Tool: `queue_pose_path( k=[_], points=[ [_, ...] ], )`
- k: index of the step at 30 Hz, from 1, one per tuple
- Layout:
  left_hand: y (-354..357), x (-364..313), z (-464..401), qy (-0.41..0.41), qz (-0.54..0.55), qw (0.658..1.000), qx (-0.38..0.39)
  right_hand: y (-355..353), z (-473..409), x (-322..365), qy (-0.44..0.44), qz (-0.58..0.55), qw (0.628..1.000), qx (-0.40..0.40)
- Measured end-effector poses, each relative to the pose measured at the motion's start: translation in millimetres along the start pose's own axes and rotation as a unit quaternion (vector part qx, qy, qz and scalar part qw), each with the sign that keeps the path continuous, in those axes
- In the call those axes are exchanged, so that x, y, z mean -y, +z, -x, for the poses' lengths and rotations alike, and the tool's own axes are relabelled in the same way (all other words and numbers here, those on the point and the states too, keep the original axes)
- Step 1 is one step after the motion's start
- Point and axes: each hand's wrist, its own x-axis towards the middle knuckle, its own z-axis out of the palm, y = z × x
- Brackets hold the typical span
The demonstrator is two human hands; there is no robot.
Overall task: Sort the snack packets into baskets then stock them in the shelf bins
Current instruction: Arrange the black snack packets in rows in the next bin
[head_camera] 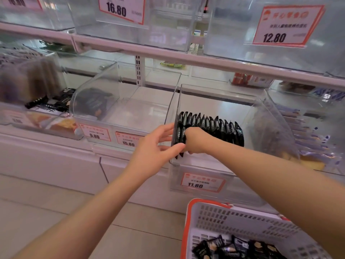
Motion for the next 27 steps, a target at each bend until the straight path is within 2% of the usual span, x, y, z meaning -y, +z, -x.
queue_pose_path(
  k=[3, 7, 10, 12, 14, 16, 18, 20, 22, 27],
  points=[
    [0.9, 2.4, -0.2, 0.004, 0.001, 1.000, -0.001, 3.2, -9.9, -2.1, 0.010, -0.014, 0.999, -0.051],
    [0.4, 3.4, 1.1, 0.004, -0.006, 1.000, 0.002, 5.1, -11.0, -4.1, 0.014, -0.014, 0.999, -0.039],
    [1.2, -6.9, 5.3, 0.005, -0.105, 0.994, -0.032, -5.9, 6.7, -5.6, 0.007, -0.030, 0.999, -0.033],
    [1.8, -18.7, 11.7, 0.072, -0.213, 0.972, -0.075, -15.1, 27.4, -11.6, -0.009, -0.083, 0.995, -0.054],
    [4.3, -35.7, 22.7, 0.170, -0.281, 0.942, -0.074, -20.7, 58.5, -19.9, -0.034, -0.142, 0.983, -0.110],
    [10.6, -51.1, 36.4, 0.230, -0.306, 0.923, -0.019, -20.1, 101.0, -33.0, -0.074, -0.187, 0.962, -0.185],
    [21.7, -59.9, 51.3, 0.238, -0.325, 0.913, 0.067, -8.9, 149.3, -54.6, -0.117, -0.244, 0.938, -0.215],
    [40.5, -62.3, 66.0, 0.218, -0.338, 0.903, 0.153, 15.3, 193.9, -79.7, -0.131, -0.304, 0.924, -0.190],
    [67.4, -56.2, 77.4, 0.195, -0.356, 0.886, 0.223, 50.3, 219.3, -107.2, -0.091, -0.331, 0.928, -0.146],
    [152.9, -16.6, 108.5, 0.098, -0.384, 0.833, 0.386, 159.9, 228.0, -169.5, 0.034, -0.256, 0.966, -0.019]
  ],
)
